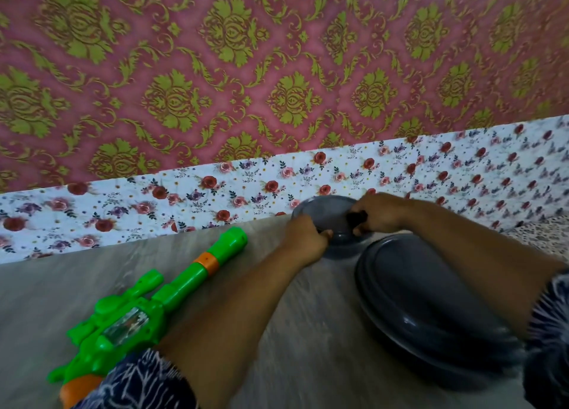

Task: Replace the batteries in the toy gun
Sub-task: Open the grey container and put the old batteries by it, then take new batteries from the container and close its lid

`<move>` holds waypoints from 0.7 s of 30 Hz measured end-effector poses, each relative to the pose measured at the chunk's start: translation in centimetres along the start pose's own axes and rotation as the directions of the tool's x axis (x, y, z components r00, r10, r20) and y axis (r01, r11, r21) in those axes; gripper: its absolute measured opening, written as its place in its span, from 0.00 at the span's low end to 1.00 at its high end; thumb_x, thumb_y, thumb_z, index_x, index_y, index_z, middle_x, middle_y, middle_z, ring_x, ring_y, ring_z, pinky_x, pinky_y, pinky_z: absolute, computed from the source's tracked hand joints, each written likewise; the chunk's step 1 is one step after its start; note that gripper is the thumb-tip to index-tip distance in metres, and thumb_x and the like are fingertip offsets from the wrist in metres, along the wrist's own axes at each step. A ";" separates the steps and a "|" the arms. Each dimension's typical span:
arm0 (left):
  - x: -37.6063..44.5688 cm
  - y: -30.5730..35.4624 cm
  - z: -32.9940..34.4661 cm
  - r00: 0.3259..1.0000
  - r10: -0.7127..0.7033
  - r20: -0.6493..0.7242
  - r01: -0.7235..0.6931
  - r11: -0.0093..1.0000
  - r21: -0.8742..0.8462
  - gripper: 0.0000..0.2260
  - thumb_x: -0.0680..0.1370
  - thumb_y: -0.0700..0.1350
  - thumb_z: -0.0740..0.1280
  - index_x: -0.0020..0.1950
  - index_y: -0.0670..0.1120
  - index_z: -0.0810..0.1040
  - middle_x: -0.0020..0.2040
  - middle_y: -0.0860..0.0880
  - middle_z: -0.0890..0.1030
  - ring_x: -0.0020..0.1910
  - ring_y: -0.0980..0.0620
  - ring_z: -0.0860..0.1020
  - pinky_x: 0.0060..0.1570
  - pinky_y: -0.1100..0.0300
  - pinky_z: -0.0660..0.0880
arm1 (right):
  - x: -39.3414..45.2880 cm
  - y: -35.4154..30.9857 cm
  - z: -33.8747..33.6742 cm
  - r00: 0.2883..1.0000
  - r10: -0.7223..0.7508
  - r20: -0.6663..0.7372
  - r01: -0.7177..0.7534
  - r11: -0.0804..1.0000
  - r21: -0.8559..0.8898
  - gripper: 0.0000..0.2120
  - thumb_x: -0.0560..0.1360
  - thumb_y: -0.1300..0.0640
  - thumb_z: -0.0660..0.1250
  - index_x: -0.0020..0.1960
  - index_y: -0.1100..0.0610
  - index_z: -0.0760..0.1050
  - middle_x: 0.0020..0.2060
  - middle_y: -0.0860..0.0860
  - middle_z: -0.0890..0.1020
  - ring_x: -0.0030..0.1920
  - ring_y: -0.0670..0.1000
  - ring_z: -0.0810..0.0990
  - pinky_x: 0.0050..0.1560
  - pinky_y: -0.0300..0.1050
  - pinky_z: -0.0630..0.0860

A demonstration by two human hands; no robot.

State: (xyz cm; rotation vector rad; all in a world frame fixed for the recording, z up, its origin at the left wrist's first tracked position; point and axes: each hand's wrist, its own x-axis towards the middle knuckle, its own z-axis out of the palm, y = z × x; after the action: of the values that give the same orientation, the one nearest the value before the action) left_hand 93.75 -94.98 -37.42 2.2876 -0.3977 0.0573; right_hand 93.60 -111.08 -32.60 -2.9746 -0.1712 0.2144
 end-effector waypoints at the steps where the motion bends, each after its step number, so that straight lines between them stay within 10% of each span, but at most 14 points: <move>1: 0.3 0.1 0.3 1.000 0.008 0.006 -0.007 1.000 -0.012 0.27 0.77 0.44 0.65 0.75 0.45 0.60 0.73 0.43 0.66 0.67 0.45 0.70 0.50 0.70 0.64 | 0.2 0.2 0.0 1.000 0.002 -0.007 -0.002 1.000 0.000 0.05 0.72 0.54 0.70 0.43 0.53 0.74 0.43 0.54 0.78 0.47 0.55 0.77 0.46 0.44 0.70; 7: -0.2 0.3 1.1 0.997 -0.052 0.057 0.056 0.994 -0.089 0.30 0.75 0.46 0.68 0.74 0.43 0.59 0.69 0.42 0.69 0.63 0.45 0.73 0.51 0.62 0.69 | -0.8 0.4 0.5 0.997 -0.038 -0.063 0.041 0.998 0.038 0.06 0.75 0.53 0.65 0.49 0.55 0.76 0.42 0.52 0.77 0.48 0.55 0.75 0.43 0.43 0.68; 12: -5.8 1.8 1.0 0.988 0.138 0.073 -0.109 0.945 -0.310 0.27 0.72 0.49 0.72 0.68 0.47 0.68 0.66 0.49 0.74 0.65 0.51 0.73 0.66 0.53 0.70 | -5.7 0.9 0.2 0.980 -0.067 -0.187 0.098 0.981 0.166 0.18 0.78 0.52 0.61 0.67 0.55 0.69 0.63 0.53 0.75 0.62 0.54 0.73 0.60 0.45 0.66; 21: -14.6 3.5 3.0 0.957 0.246 0.153 -0.239 0.969 -0.066 0.50 0.59 0.69 0.71 0.74 0.53 0.53 0.70 0.50 0.61 0.70 0.53 0.61 0.68 0.57 0.65 | -11.6 2.3 1.3 0.995 0.096 -0.013 -0.094 0.992 0.087 0.19 0.78 0.46 0.59 0.65 0.55 0.69 0.62 0.54 0.74 0.59 0.55 0.73 0.62 0.53 0.69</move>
State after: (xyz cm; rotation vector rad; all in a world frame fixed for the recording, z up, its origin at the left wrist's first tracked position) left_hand 78.56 -95.53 -39.42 2.1928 -0.7557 -0.0132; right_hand 82.26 -114.57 -32.68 -2.9004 -0.0176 0.2025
